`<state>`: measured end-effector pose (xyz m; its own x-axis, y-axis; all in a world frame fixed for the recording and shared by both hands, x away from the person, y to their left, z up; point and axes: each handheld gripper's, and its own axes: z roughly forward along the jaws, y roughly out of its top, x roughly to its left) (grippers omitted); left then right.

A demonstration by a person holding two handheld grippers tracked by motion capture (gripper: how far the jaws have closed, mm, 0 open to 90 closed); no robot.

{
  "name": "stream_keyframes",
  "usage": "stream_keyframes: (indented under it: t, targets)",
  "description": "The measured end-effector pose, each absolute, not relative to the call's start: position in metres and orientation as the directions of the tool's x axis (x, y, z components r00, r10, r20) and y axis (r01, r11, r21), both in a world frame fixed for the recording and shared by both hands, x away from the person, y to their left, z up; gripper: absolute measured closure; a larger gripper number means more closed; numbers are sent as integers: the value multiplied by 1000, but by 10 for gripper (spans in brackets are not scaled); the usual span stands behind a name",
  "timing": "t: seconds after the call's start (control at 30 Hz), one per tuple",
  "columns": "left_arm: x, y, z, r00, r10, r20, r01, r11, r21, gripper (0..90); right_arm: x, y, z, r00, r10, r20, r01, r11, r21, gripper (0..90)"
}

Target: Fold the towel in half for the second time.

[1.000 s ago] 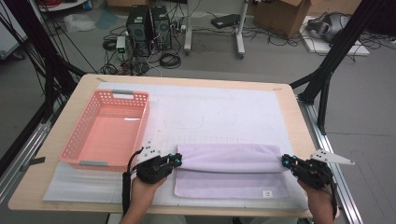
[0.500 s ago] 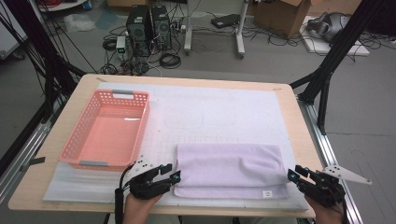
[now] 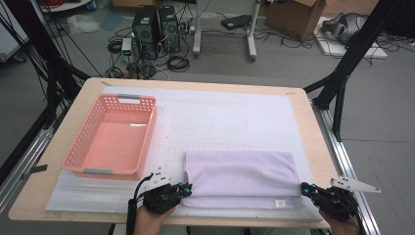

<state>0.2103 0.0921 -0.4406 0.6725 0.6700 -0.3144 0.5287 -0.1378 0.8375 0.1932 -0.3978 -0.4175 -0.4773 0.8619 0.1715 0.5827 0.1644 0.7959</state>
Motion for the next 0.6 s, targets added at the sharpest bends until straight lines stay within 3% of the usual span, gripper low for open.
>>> stream_keyframes:
  t: [0.23, 0.33, 0.4, 0.53, 0.6]
  targets:
    - [193, 105, -439, 655, 654, -380, 553, -72, 830, 856, 175, -405, -424, -492, 847, 201, 620, 179, 764, 819]
    - [189, 103, -439, 644, 650, -404, 553, -30, 833, 617, 172, -409, -422, -489, 843, 225, 626, 159, 763, 687]
    - [188, 100, -439, 637, 659, -399, 550, -26, 835, 560, 173, -412, -417, -482, 842, 242, 610, 125, 782, 656]
    - [192, 94, -444, 614, 690, -385, 571, -51, 819, 535, 181, -408, -420, -477, 847, 236, 610, 126, 782, 637]
    - [193, 91, -447, 608, 701, -372, 582, -75, 809, 589, 185, -401, -425, -485, 847, 219, 624, 160, 765, 640]
